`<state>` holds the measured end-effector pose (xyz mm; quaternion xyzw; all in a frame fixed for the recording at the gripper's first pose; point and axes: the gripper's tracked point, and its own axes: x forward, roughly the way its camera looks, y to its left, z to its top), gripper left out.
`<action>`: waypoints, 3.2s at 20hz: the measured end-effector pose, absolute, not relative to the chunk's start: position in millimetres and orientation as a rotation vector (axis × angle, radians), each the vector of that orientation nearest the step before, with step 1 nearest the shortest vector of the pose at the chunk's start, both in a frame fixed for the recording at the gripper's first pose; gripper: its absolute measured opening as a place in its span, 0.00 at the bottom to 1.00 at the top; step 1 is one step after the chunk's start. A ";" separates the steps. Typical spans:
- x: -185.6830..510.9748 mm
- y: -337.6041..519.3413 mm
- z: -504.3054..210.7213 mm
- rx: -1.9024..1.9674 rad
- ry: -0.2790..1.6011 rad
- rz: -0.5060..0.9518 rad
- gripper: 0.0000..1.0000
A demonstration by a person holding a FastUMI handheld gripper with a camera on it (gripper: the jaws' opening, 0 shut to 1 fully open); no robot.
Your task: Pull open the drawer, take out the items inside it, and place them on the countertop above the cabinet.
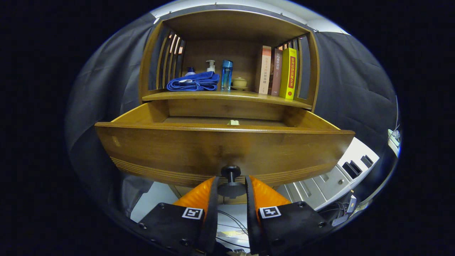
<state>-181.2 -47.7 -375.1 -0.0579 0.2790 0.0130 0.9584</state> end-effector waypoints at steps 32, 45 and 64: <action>-39.0 -30.4 -276.3 -0.101 0.514 0.025 0.99; -4.7 -41.6 -400.6 -0.038 0.906 0.031 0.83; -24.9 -55.8 -364.3 0.005 0.934 0.003 0.24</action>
